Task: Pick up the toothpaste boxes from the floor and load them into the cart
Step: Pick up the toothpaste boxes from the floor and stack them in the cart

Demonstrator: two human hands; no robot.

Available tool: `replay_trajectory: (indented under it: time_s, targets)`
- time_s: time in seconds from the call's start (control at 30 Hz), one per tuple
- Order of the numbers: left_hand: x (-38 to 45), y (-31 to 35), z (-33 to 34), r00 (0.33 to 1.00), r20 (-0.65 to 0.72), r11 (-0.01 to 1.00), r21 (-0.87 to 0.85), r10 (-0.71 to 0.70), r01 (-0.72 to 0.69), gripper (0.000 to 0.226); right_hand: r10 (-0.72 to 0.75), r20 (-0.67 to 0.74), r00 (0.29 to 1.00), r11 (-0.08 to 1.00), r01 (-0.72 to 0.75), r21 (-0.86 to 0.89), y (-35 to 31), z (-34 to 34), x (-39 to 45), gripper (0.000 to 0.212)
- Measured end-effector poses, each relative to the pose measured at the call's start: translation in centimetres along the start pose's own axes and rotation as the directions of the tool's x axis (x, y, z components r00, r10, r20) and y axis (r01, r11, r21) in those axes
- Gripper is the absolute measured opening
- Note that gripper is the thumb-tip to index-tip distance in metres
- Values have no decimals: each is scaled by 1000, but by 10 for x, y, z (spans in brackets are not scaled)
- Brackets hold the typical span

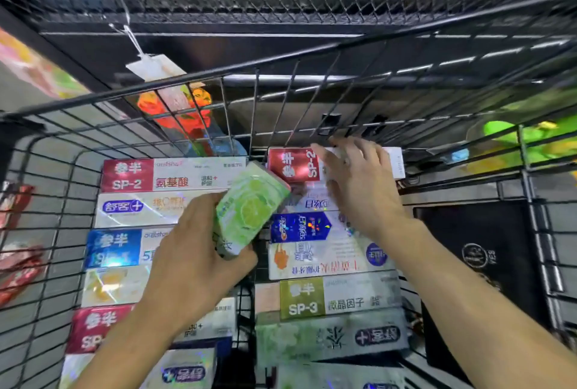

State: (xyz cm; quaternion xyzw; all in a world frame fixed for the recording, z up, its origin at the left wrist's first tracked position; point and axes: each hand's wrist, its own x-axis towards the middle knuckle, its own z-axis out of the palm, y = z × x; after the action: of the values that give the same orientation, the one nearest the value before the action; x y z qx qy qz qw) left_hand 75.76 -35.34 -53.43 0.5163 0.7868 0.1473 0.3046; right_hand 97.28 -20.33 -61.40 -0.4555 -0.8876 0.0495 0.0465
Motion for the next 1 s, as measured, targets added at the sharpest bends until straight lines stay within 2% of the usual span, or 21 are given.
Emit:
replay_trajectory:
  time_s: [0.07,0.17,0.23,0.3,0.37,0.4,0.47,0.53,0.63,0.7,0.77,0.9,1.0]
  targets:
    - [4,6,3,992,48,982,146,113,-119,72,31,-45,999,995,-27,91,6,-4,-9,62]
    - [15,19,13,953,184,900,326,241,-290,78,189,-103,977,945,-152,289,22,-16,-27,41]
    - [26,32,25,903,276,808,414,328,-420,78,351,-42,936,816,-284,503,38,-27,-36,26]
    - [36,53,42,834,358,694,465,420,-549,76,463,99,881,607,-396,689,54,-35,-40,17]
    - [45,75,60,793,440,635,481,421,-604,76,507,179,843,414,-420,808,65,-44,-42,12]
    - [50,85,68,780,465,611,492,418,-621,76,518,185,835,384,-420,822,68,-49,-43,12]
    - [60,98,86,765,452,555,527,459,-644,76,516,134,846,479,-415,773,74,-57,-46,14]
    - [73,98,103,750,417,491,574,513,-655,76,458,69,886,653,-387,651,78,-61,-53,26]
    - [82,86,118,735,269,472,620,622,-626,70,358,-6,934,813,-309,493,81,-63,-62,31]
    - [85,75,123,700,170,502,583,694,-639,67,314,-26,949,857,-272,439,81,-61,-66,33]
    - [86,66,123,695,114,524,574,710,-629,69,294,-10,956,874,-264,408,79,-60,-67,34]
    - [88,51,116,730,164,509,616,663,-601,69,267,12,964,890,-252,379,75,-58,-70,32]
    - [95,52,115,732,224,479,629,643,-613,68,232,33,972,915,-230,331,71,-58,-72,40]
